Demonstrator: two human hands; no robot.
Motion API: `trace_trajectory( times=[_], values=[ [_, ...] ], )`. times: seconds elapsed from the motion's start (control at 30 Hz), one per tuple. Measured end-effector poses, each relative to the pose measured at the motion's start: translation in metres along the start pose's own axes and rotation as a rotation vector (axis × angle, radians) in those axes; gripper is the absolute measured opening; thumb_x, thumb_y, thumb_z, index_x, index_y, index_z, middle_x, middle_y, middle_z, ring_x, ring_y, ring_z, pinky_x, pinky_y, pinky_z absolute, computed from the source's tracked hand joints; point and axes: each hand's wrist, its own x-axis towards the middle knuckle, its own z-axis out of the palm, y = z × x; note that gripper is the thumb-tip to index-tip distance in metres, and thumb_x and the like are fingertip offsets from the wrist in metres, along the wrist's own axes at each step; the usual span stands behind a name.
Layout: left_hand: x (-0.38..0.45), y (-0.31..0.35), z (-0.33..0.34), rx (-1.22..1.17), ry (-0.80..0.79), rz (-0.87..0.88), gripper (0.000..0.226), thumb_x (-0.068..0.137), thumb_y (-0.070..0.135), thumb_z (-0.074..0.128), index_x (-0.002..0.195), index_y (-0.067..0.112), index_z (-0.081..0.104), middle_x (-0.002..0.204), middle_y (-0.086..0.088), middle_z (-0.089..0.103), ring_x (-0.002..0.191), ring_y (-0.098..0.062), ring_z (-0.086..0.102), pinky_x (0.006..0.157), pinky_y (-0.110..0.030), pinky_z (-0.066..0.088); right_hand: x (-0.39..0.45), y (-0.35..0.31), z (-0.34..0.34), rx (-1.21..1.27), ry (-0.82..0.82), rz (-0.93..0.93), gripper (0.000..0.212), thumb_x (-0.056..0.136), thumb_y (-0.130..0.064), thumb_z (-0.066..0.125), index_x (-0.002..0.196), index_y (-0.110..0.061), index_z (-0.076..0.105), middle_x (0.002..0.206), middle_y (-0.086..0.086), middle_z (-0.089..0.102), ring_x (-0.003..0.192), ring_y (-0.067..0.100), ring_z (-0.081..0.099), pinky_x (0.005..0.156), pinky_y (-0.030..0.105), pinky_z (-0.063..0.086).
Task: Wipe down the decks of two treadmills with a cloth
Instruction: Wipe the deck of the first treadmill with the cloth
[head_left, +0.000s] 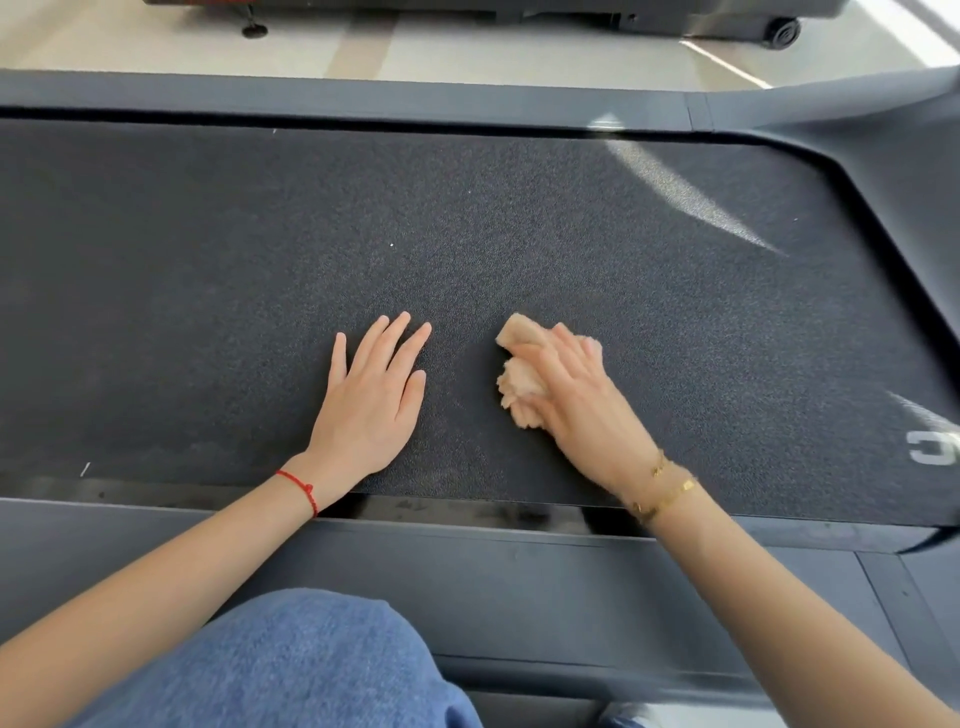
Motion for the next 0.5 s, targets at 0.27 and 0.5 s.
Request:
trace_trajectory(
  times=[0.27,0.5],
  values=[
    [0.002,-0.006,0.002,-0.011,-0.007,0.013,0.052,0.105,0.029,0.031,0.156,0.026,0.023,0.164,0.003,0.018,0.152,-0.017,0.009,0.122,-0.052,0.004,-0.002,-0.021,0.027,-0.011,-0.044,-0.054,0.055,0.099,-0.008,0.046,0.150,-0.020,0.029,0.160,-0.001,0.020,0.150,0.022,0.009,0.122,0.032,-0.001],
    [-0.004,-0.059,-0.016,0.012,-0.049,-0.014,0.053,0.104,0.037,0.024,0.156,0.030,0.021,0.164,0.005,0.016,0.152,-0.015,0.007,0.122,-0.053,0.007,0.024,-0.015,0.018,0.064,-0.182,-0.238,0.041,0.102,-0.022,0.035,0.142,-0.015,0.040,0.151,0.005,0.033,0.143,0.027,0.020,0.117,0.031,0.014]
  ],
)
